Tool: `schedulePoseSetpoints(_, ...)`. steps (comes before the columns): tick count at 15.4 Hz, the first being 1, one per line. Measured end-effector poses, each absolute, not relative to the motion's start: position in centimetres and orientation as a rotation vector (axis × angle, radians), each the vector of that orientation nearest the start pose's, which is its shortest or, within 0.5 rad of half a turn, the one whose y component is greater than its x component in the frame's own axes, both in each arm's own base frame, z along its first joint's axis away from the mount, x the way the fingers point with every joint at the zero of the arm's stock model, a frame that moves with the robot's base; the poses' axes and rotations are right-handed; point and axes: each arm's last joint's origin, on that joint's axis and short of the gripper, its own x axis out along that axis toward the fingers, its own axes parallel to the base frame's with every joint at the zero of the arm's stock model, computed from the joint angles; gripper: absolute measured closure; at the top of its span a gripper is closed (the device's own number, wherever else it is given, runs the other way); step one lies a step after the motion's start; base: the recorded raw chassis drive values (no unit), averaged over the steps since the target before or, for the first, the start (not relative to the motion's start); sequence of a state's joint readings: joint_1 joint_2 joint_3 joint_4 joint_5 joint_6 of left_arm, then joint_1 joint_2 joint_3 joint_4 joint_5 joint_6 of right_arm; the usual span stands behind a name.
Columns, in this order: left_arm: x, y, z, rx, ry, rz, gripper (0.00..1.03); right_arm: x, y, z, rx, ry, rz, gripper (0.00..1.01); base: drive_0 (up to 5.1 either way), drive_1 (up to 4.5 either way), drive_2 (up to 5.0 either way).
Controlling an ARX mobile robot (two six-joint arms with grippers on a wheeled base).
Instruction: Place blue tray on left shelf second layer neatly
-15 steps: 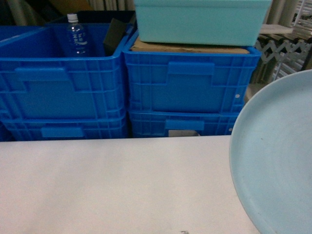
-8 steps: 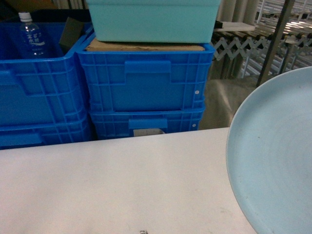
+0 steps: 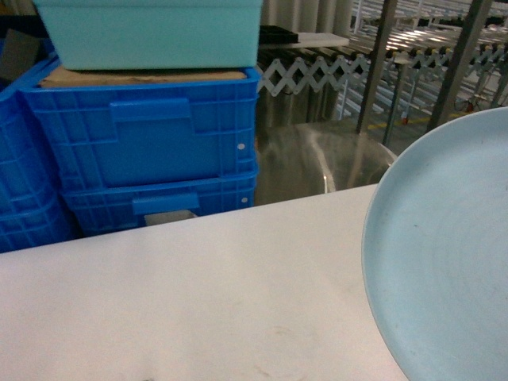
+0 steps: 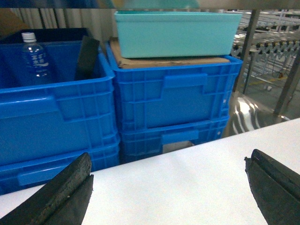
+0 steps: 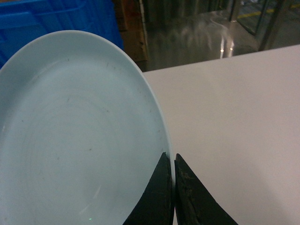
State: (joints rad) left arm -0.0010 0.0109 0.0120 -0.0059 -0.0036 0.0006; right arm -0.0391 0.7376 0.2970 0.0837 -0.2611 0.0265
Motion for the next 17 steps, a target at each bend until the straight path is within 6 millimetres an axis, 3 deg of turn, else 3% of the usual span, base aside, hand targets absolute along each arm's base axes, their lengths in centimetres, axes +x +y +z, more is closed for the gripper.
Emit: schedulePoseSetpoints(17,9.76,0.00,16.67,0.001,-0.001,-0.003,0.05,16.17,0.06,19.70,0.078,0.360,0.202,0.99,0.0,0.00,0.0)
